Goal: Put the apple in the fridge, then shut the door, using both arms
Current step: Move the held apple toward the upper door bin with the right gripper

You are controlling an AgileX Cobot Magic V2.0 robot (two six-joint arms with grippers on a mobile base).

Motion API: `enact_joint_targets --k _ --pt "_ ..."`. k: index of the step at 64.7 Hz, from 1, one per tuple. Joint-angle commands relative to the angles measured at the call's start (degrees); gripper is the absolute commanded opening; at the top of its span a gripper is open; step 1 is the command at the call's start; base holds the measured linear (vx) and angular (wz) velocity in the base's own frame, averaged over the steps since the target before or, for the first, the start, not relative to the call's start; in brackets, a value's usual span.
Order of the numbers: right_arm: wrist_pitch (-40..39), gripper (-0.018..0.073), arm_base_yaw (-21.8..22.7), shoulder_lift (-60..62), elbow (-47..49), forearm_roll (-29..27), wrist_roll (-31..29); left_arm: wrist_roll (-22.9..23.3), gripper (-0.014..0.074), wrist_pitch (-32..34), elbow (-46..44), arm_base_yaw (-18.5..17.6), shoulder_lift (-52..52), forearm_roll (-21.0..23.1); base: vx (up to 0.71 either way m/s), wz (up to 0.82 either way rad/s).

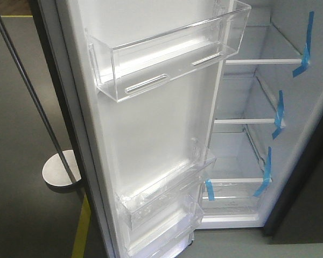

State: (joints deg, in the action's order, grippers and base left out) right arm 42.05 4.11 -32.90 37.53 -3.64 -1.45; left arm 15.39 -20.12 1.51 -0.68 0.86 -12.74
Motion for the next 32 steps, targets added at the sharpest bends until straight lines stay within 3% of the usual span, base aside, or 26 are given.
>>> enact_joint_targets --k 1,32 --pt "-4.6 0.0132 0.2 0.0 1.6 0.1 0.0 0.1 -0.0005 4.0 1.0 -0.1 0.6 -0.1 0.0 0.0" --pt "-4.6 0.0132 0.2 0.0 1.6 0.1 0.0 0.1 -0.0005 4.0 1.0 -0.1 0.6 -0.1 0.0 0.0"
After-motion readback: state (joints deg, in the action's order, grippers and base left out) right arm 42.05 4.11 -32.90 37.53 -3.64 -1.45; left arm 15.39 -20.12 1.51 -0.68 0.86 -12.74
